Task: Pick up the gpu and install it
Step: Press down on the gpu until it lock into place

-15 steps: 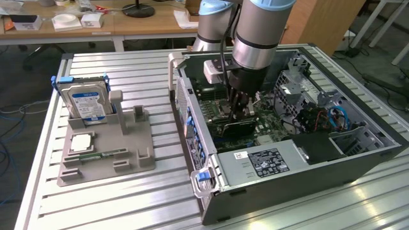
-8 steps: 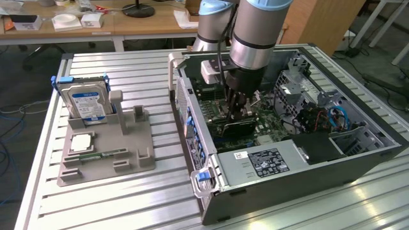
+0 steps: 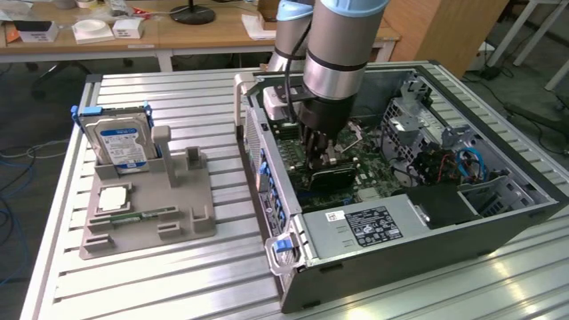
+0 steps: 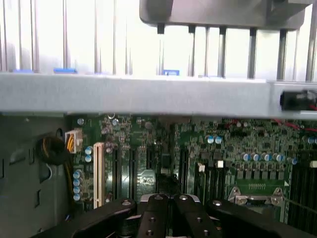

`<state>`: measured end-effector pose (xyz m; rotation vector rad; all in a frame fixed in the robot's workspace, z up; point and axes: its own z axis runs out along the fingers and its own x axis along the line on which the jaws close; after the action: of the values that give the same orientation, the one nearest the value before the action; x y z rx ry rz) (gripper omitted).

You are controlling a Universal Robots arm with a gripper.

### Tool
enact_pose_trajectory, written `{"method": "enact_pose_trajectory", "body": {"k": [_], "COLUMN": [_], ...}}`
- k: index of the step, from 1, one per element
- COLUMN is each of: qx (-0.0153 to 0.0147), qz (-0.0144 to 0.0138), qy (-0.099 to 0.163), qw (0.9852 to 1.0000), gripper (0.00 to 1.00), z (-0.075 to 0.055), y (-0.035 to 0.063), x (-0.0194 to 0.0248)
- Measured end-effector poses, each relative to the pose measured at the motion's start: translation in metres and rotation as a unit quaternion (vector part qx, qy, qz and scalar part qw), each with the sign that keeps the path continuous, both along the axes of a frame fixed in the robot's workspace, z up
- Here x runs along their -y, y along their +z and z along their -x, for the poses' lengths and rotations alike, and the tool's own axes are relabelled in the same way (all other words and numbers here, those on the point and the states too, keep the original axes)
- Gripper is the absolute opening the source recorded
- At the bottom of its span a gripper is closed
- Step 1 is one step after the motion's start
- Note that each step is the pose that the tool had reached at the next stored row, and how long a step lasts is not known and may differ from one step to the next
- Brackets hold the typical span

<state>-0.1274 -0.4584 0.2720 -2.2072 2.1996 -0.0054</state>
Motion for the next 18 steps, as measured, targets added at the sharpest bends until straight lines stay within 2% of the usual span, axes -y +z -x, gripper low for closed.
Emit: {"method": "enact_pose_trajectory", "body": {"k": [5, 10, 14, 16, 18], "qx": [0.0014, 0.0014, 0.0011, 0.0, 0.0003], "qz": [0.0, 0.0, 0.0001, 0.0011, 0.0006], "qy": [0.0, 0.0, 0.0, 0.0, 0.0], "qw": [1.0, 1.0, 1.0, 1.0, 1.0], "gripper": [0.1, 0.1, 0.1, 0.1, 0.1], "z": [0.014, 0.014, 0.015, 0.015, 0.015], "y": [-0.0004, -0.001, -0.0078, -0.0098, -0.0104], "x": [-0.0001, 0.0, 0.0, 0.0002, 0.0001]}}
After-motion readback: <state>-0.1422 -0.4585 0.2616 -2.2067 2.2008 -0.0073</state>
